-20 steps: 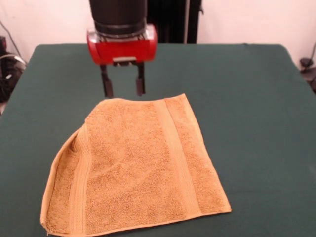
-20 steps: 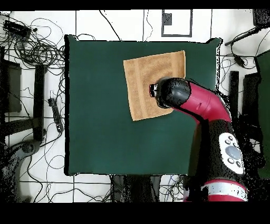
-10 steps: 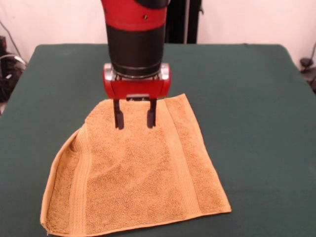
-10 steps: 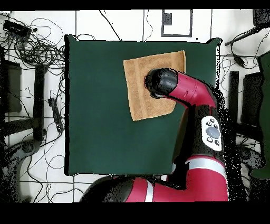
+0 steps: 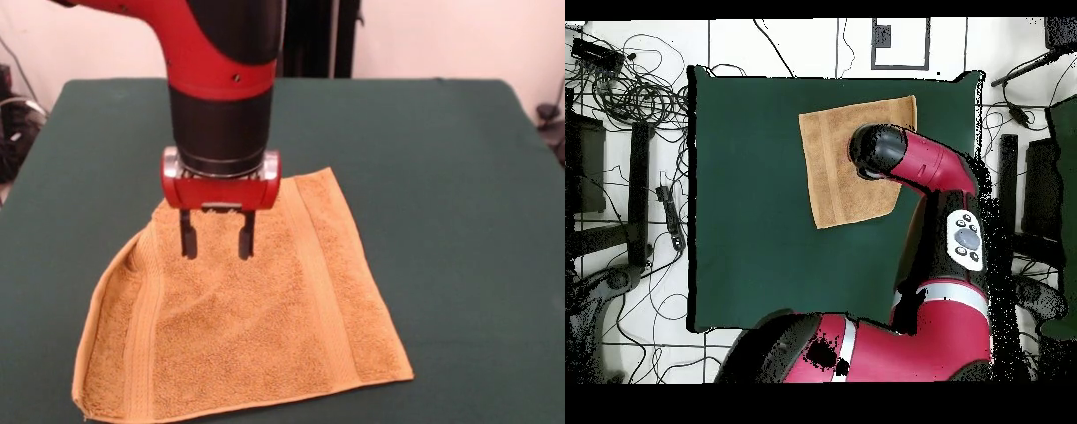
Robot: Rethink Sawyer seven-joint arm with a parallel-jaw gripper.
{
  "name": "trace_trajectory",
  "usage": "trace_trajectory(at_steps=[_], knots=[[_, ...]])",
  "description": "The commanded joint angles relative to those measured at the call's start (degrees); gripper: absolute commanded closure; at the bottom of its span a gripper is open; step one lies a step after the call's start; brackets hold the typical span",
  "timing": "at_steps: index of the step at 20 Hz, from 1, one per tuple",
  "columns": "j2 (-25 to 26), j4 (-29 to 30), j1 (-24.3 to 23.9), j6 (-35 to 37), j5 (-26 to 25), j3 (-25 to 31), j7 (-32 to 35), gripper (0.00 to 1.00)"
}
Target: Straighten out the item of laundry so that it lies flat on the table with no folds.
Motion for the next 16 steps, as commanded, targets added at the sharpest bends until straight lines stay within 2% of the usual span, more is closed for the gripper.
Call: trace_trajectory(at_steps=[1, 5, 11, 16], knots=[[3.50, -3.91, 1.98, 0.34, 2.20, 0.52, 16.17, 0.00], [5.66, -6.56, 2.77, 1.52, 2.84, -0.30, 17.57, 0.00], [12.72, -12.28, 3.46, 0.22, 4.39, 0.85, 18.16, 0.00], [15.21, -14.74, 3.77, -0.35, 5.00, 0.74, 17.53, 0.00]])
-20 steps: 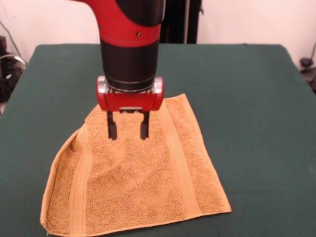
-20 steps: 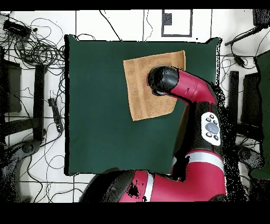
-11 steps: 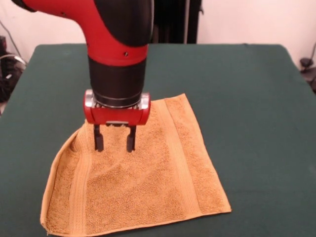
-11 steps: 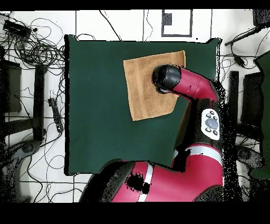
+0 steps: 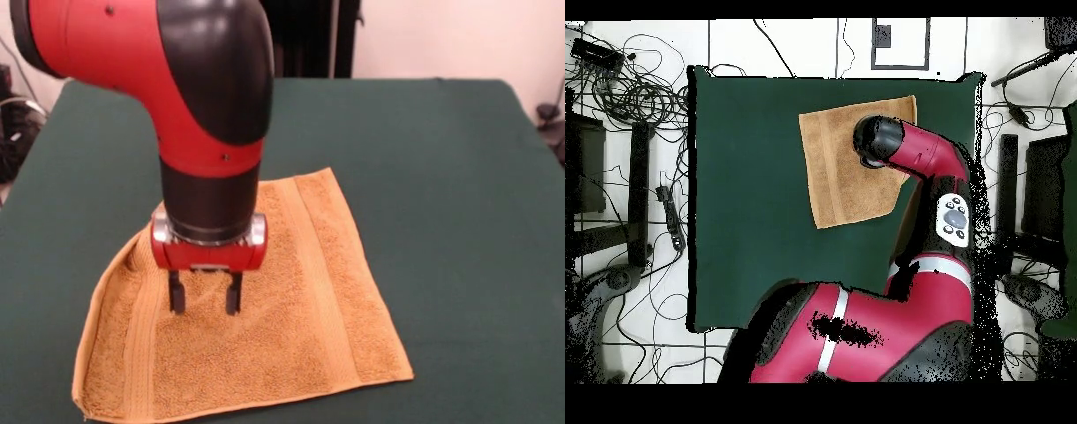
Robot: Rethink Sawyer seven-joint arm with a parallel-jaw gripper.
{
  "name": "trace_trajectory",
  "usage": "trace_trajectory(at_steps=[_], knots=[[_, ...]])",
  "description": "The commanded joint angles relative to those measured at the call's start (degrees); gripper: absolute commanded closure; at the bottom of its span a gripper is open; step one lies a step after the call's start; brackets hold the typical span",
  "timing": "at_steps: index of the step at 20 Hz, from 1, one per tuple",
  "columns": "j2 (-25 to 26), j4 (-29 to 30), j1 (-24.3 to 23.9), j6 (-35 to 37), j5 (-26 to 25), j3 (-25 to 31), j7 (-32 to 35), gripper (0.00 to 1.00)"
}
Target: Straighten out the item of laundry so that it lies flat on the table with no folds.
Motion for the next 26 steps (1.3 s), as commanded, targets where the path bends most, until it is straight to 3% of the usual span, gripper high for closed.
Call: trace_trajectory(at_steps=[1, 14, 19, 26], knots=[[5.84, -4.29, 3.29, -0.28, 3.10, 2.53, 17.45, 0.00], [9.95, -9.31, 4.08, 0.28, 4.78, 0.71, 18.12, 0.00], [11.93, -12.16, 5.51, 1.27, 6.24, -1.23, 21.27, 0.00], [12.08, -11.99, 6.23, 1.05, 7.54, -2.27, 21.49, 0.00]])
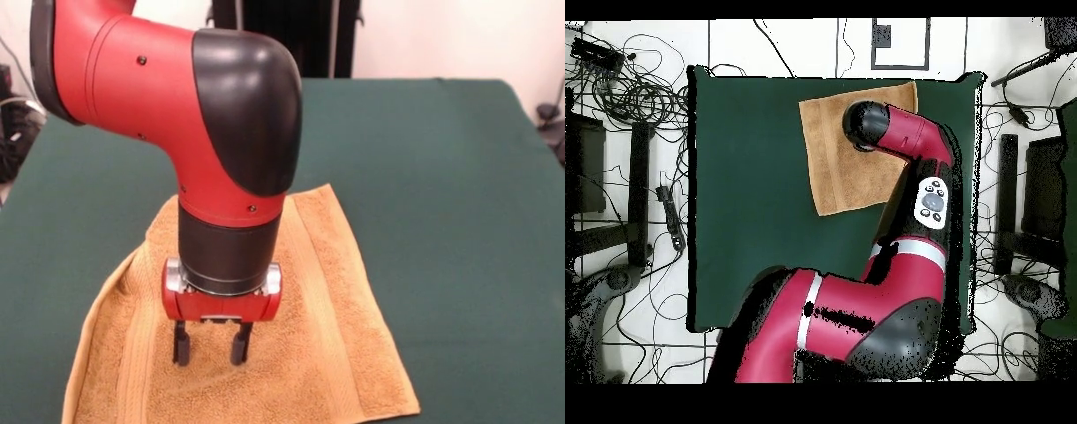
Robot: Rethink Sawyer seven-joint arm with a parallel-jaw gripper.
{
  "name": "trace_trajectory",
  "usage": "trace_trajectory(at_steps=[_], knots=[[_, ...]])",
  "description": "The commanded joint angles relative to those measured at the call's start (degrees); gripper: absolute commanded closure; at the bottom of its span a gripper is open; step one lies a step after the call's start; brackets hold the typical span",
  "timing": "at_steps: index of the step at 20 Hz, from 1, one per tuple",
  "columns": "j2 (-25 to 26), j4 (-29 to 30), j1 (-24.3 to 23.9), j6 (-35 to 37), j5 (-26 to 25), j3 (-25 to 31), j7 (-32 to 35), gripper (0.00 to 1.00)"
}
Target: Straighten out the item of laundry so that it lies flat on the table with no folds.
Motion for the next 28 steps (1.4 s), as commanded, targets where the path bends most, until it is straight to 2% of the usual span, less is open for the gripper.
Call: trace_trajectory(at_steps=[1, 12, 18, 23, 28], knots=[[4.51, 0.00, 3.33, 0.60, 3.99, 2.69, 21.23, 0.00], [3.65, 1.31, 3.19, 0.37, 4.60, 2.87, 19.63, 0.00], [-4.32, 11.10, 4.85, 3.03, 6.11, 4.81, 20.34, 0.00], [-12.46, 20.60, 6.63, 5.95, 9.30, 6.08, 20.62, 0.00], [-16.71, 26.12, 7.69, 6.39, 11.47, 6.20, 19.50, 0.00]])
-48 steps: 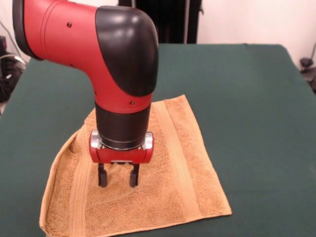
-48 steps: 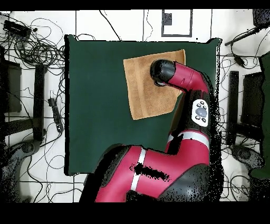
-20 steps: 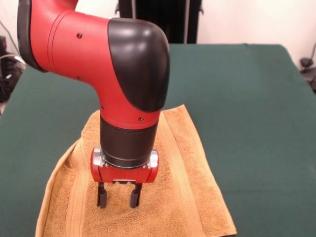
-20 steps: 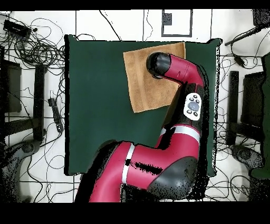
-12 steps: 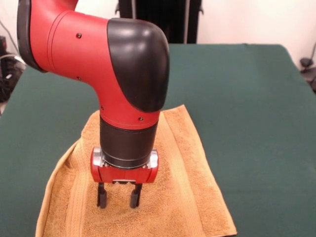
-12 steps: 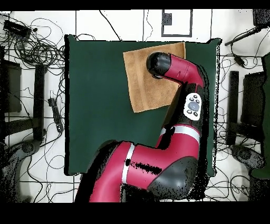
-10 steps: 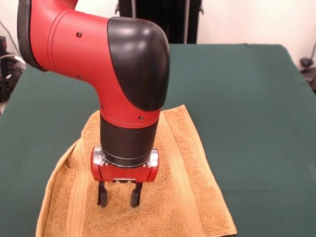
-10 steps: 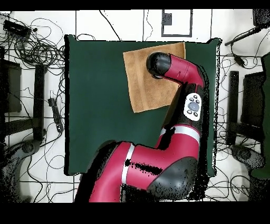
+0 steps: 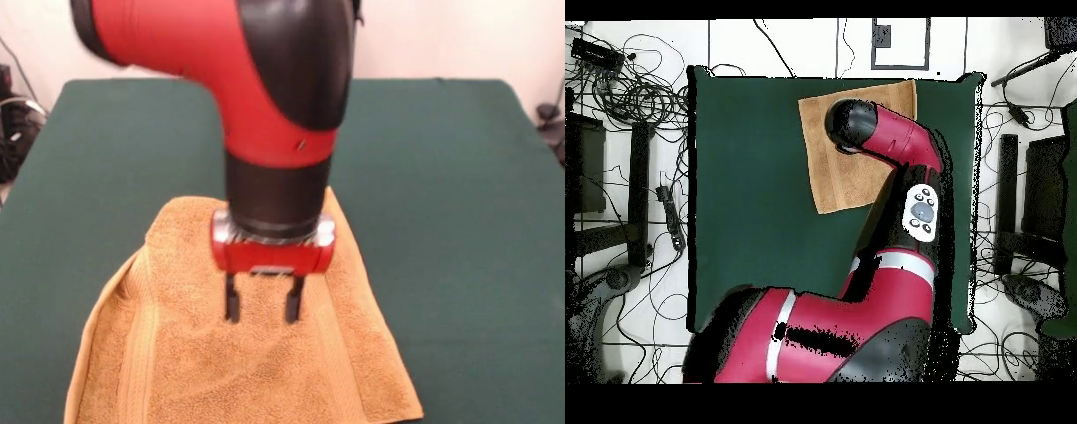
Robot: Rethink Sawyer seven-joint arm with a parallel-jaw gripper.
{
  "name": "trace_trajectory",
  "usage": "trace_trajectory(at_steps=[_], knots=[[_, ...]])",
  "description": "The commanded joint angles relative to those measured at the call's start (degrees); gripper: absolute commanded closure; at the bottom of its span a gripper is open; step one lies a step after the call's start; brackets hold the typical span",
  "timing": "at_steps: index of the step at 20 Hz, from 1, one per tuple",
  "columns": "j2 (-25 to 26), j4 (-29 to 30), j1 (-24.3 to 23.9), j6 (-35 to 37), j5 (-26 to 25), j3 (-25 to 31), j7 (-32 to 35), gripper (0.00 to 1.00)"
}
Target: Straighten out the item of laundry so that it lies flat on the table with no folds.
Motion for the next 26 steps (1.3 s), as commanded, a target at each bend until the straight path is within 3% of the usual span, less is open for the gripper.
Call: trace_trajectory(at_steps=[1, 26], knots=[[-8.50, 15.28, 4.08, 6.53, 5.15, 6.23, 19.30, 0.00], [-6.89, 12.77, 3.10, 7.58, 5.79, 5.45, 15.77, 0.00]])
